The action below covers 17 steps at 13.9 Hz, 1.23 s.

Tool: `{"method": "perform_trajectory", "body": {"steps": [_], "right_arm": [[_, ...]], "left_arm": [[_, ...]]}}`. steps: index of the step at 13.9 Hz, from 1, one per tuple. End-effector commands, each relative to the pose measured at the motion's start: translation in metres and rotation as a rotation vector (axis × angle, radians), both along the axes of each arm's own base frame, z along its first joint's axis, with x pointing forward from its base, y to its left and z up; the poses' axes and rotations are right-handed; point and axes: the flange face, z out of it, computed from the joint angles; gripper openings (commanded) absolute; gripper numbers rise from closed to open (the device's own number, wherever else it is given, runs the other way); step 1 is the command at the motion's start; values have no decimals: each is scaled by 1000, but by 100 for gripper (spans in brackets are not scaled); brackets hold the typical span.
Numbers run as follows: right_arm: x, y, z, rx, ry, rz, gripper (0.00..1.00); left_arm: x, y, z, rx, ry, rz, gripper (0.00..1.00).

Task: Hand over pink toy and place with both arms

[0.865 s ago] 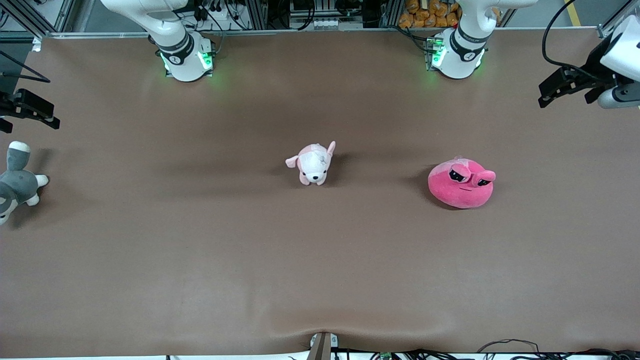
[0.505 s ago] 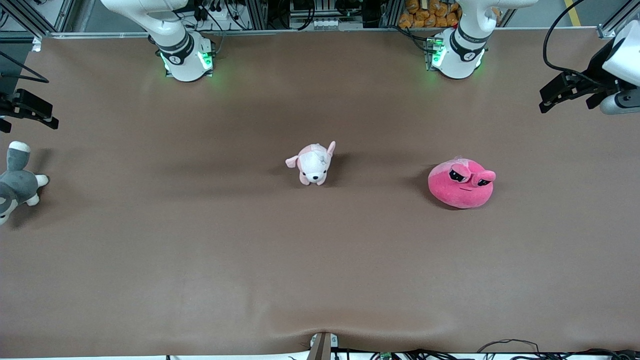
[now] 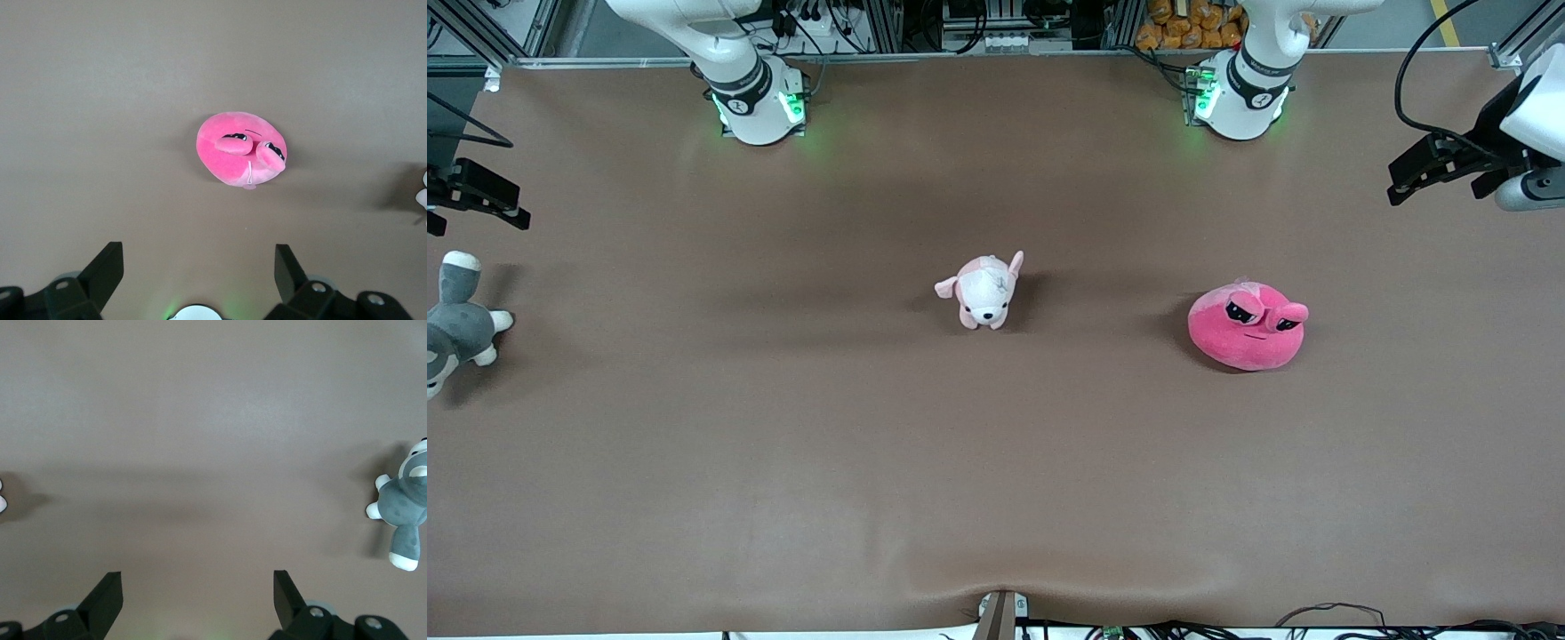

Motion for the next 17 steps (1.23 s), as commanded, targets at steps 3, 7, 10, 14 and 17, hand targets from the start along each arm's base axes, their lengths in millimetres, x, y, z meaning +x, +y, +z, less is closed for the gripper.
{"method": "perform_trajectory", "body": {"steps": [3, 7, 10, 14, 17], "right_arm": [[-5, -2, 5, -15, -8, -2, 100], [-4, -2, 4, -15, -6, -4, 100], [-4, -2, 3, -15, -5, -1, 100], [-4, -2, 4, -15, -6, -2, 100], [-4, -2, 3, -15, -5, -4, 100]], "left_arm": [[-4, 7, 8, -12, 19, -4, 100], [-10, 8, 11, -11, 30, -3, 100], [-11, 8, 12, -13, 30, -2, 100], [-11, 8, 10, -12, 39, -1, 100], [-12, 8, 10, -10, 43, -2, 100]]}}
